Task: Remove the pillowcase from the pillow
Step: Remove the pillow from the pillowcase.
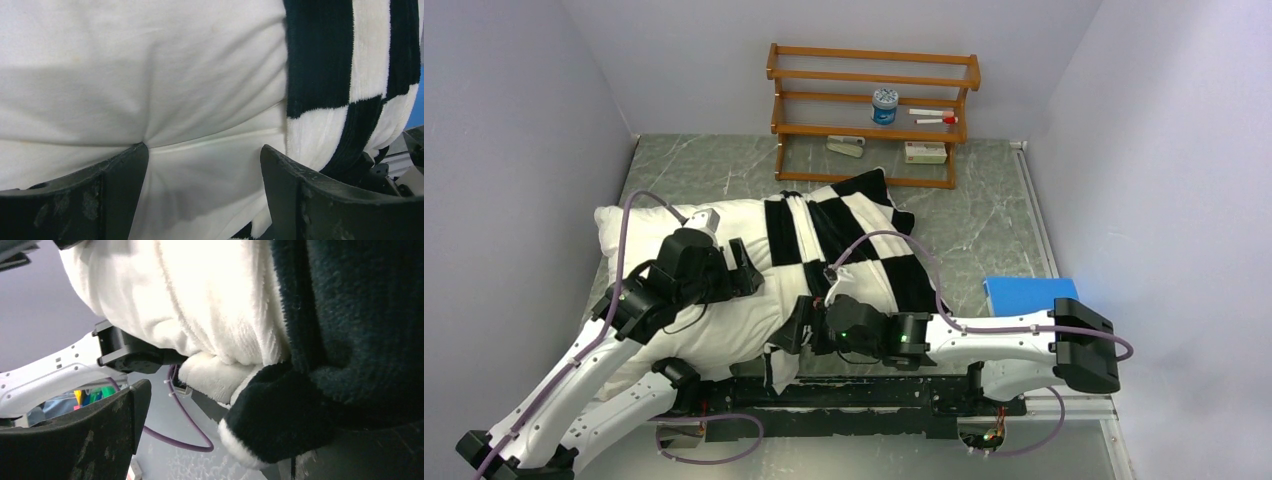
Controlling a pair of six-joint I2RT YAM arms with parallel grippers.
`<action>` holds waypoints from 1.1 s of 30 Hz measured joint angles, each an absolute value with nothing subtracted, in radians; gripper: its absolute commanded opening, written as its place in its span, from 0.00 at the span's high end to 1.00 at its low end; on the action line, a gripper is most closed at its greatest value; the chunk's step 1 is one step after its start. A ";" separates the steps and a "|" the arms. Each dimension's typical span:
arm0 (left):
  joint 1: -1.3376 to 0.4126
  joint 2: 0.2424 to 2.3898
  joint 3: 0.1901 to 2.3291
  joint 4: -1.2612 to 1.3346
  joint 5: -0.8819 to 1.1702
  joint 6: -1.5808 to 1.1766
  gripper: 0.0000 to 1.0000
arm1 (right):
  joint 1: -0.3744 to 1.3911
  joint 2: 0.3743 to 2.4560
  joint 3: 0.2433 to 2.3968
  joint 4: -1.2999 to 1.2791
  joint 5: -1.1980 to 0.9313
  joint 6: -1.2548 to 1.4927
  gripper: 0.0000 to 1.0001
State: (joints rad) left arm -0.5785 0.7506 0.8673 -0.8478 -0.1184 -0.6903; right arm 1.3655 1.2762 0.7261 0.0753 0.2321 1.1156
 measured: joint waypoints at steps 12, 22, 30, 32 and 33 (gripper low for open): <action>-0.579 0.773 0.838 -0.839 -0.139 -0.699 0.33 | 1.348 1.444 0.958 -0.449 0.506 1.243 0.98; -0.580 0.826 0.834 -0.810 -0.160 -0.742 0.42 | 1.305 1.164 0.904 -0.773 0.611 1.379 0.88; -0.581 0.799 0.822 -0.808 -0.139 -0.728 0.41 | 1.277 0.988 0.902 -0.746 0.508 0.946 0.34; -0.581 0.777 0.817 -0.807 -0.132 -0.720 0.40 | 1.274 0.945 0.964 -0.761 0.510 0.875 0.24; -0.581 0.769 0.816 -0.807 -0.130 -0.718 0.40 | 1.274 0.922 0.998 -0.760 0.518 0.846 0.22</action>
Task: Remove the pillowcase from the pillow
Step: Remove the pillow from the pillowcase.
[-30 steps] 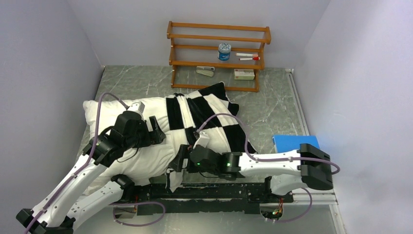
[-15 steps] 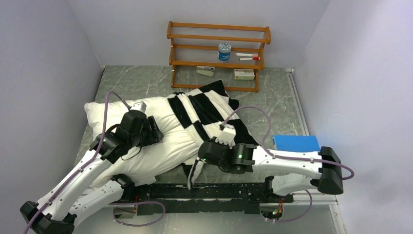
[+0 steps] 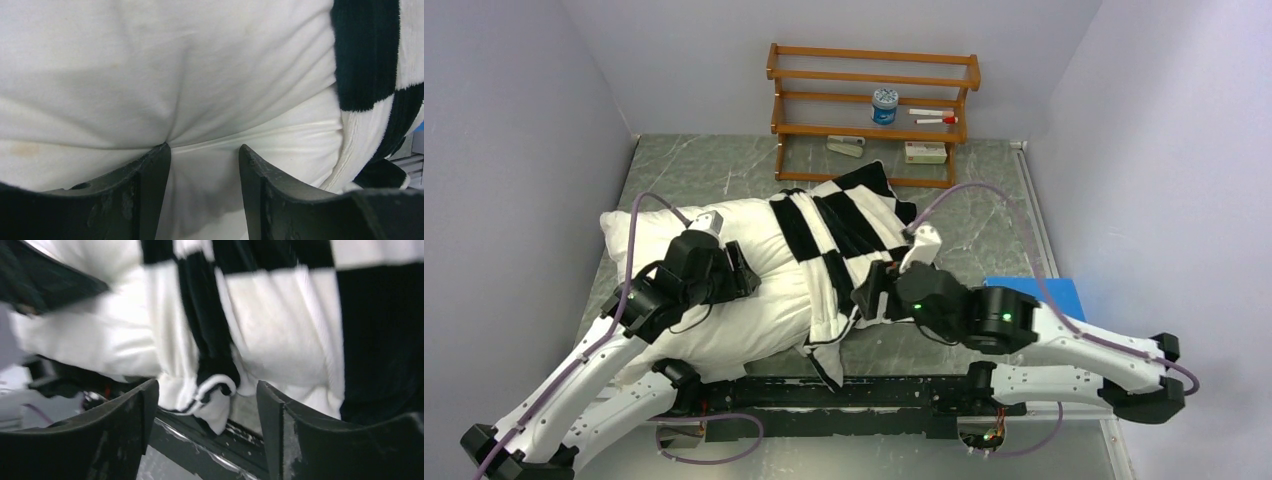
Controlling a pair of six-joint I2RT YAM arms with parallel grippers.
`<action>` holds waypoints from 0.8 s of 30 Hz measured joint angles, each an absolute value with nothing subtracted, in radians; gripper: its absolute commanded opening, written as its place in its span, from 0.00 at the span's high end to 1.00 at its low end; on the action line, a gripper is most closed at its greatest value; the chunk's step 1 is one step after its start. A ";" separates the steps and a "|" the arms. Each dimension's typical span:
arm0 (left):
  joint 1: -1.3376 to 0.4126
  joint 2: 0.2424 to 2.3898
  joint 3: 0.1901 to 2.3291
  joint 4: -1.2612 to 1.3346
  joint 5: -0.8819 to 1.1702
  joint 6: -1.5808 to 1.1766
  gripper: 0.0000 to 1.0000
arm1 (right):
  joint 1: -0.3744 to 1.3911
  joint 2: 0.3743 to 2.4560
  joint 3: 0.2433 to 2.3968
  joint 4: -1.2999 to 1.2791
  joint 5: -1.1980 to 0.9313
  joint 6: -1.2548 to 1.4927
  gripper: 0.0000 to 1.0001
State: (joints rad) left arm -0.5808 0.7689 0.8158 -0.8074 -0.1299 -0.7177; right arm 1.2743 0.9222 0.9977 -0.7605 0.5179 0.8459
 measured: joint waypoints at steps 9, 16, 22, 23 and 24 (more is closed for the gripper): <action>-0.581 0.762 0.816 -0.805 -0.117 -0.695 0.38 | 1.121 1.060 1.301 -0.663 0.624 0.603 0.16; -0.581 0.720 0.816 -0.803 -0.100 -0.694 0.28 | 0.799 1.538 1.542 -0.578 0.294 0.453 0.22; -0.581 0.710 0.870 -0.844 -0.097 -0.682 0.10 | 0.781 1.771 1.532 -0.545 0.088 0.398 0.74; -0.580 0.711 0.889 -0.858 -0.100 -0.677 0.07 | 0.782 1.746 1.453 -0.493 0.066 0.403 0.75; -0.581 0.712 0.912 -0.875 -0.105 -0.673 0.04 | 0.785 1.708 1.370 -0.438 0.055 0.412 0.75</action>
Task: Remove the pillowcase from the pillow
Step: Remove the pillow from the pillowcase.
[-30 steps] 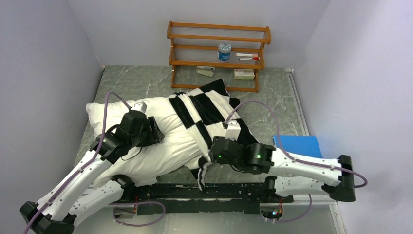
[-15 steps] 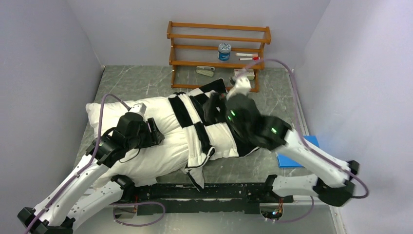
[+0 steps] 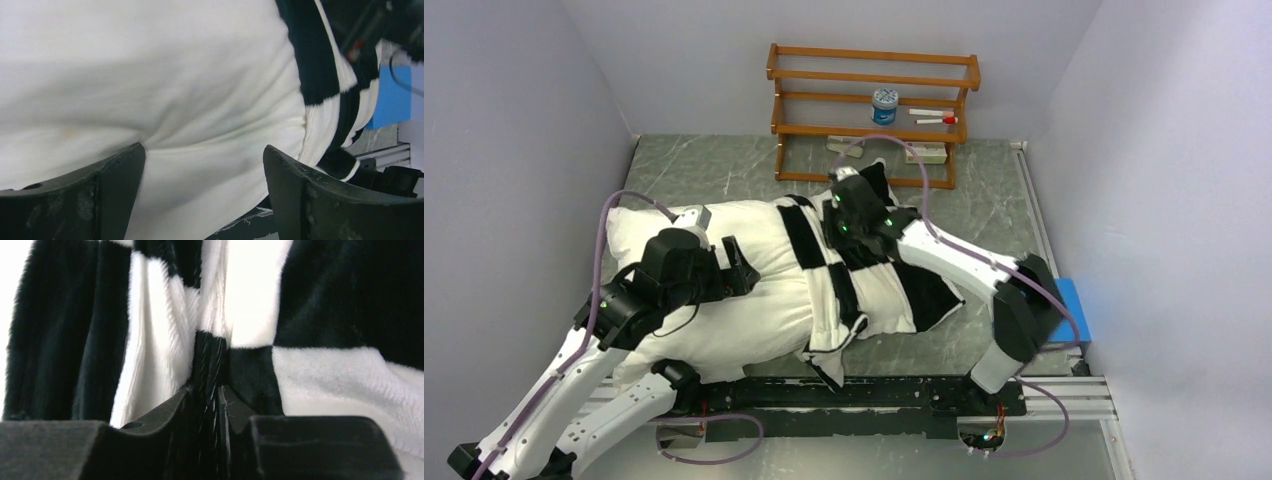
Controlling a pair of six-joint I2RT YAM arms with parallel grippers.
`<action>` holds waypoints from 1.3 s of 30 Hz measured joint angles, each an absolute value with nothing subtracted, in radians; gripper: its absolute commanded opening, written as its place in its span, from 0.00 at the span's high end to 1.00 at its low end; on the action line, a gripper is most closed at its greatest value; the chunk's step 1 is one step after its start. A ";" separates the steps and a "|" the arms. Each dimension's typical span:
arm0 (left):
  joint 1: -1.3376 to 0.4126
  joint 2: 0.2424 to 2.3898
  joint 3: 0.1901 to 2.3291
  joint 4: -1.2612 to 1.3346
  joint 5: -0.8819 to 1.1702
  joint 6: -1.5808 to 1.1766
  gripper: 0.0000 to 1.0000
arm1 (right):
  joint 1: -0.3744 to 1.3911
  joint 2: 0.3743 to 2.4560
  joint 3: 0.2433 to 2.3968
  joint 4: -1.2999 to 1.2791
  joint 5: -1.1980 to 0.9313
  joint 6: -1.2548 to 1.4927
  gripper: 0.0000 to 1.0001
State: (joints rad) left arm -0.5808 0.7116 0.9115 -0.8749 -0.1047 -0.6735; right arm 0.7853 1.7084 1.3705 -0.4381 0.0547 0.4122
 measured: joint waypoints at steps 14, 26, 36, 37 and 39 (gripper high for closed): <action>-0.579 0.995 1.177 -0.905 -0.280 -0.569 0.03 | 1.082 1.090 0.567 0.075 0.137 0.795 0.79; -0.652 0.949 0.853 -0.691 -0.371 -0.685 0.95 | 1.110 1.107 0.954 -0.400 0.312 0.627 0.48; -0.728 0.846 0.817 -0.698 -0.367 -0.747 0.95 | 0.844 1.371 1.485 -0.532 0.222 0.445 0.15; -0.735 0.815 0.807 -0.700 -0.366 -0.756 0.95 | 0.815 1.430 1.534 -0.533 0.197 0.429 0.14; -0.743 0.767 0.794 -0.705 -0.359 -0.768 0.95 | 0.795 1.539 1.599 -0.547 0.147 0.405 0.14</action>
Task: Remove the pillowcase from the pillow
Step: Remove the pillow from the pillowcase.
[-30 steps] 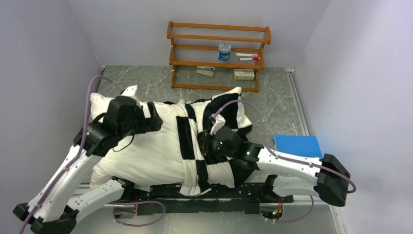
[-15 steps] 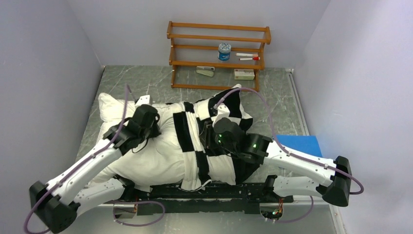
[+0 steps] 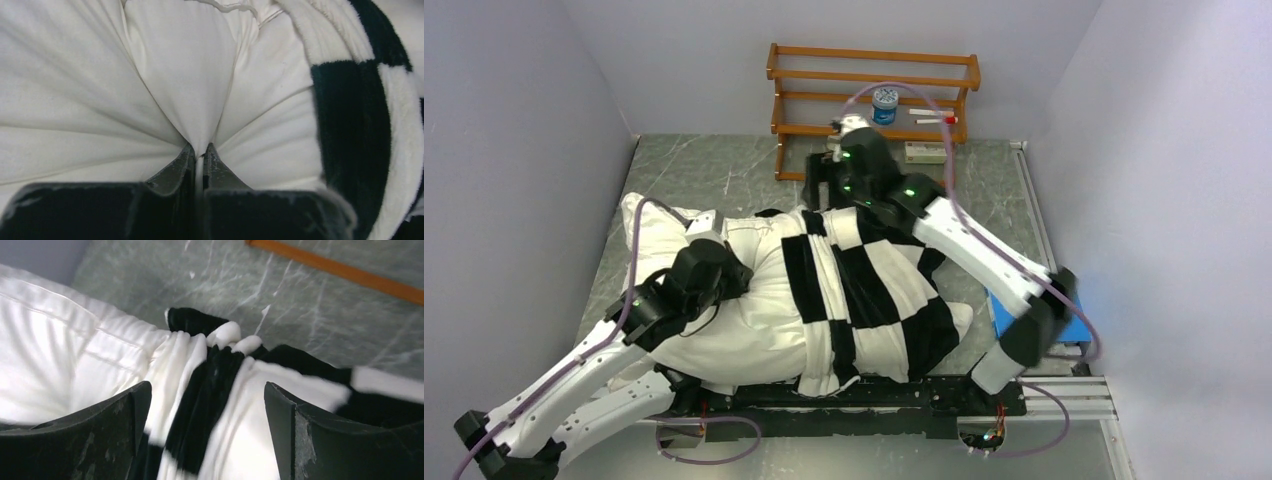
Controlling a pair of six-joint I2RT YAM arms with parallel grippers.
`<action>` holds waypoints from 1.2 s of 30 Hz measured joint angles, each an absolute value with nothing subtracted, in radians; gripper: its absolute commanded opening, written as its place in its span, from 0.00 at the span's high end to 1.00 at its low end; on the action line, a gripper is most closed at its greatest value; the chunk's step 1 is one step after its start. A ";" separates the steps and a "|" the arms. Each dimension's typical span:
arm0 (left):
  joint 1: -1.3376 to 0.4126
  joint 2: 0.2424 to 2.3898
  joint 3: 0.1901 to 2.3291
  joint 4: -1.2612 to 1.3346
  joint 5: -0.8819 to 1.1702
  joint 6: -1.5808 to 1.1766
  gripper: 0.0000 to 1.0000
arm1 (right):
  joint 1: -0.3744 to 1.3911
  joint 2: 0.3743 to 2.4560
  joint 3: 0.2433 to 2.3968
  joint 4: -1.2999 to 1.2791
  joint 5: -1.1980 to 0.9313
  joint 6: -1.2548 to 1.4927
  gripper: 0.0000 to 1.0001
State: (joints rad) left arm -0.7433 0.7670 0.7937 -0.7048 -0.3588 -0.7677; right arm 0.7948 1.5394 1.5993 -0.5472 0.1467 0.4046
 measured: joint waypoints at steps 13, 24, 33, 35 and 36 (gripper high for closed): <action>-0.753 0.727 0.773 -0.708 -0.331 -0.801 0.95 | 0.743 1.820 1.591 -0.573 0.035 0.392 1.00; -0.766 0.717 0.776 -0.687 -0.298 -0.834 0.95 | 0.579 1.697 1.497 -0.637 -0.079 0.408 0.56; -0.766 0.763 0.830 -0.746 -0.313 -0.837 0.95 | 0.521 1.449 1.477 -0.702 0.076 0.377 0.12; -0.766 0.786 0.846 -0.756 -0.321 -0.833 0.95 | 0.472 1.316 1.431 -0.702 0.132 0.390 0.10; -0.766 0.799 0.855 -0.760 -0.326 -0.829 0.95 | 0.428 1.247 1.396 -0.698 0.143 0.399 0.10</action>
State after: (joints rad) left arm -0.7662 0.7990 0.8551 -0.7597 -0.3260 -0.8288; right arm 0.4278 1.2472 1.3964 -0.6983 0.1432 0.3992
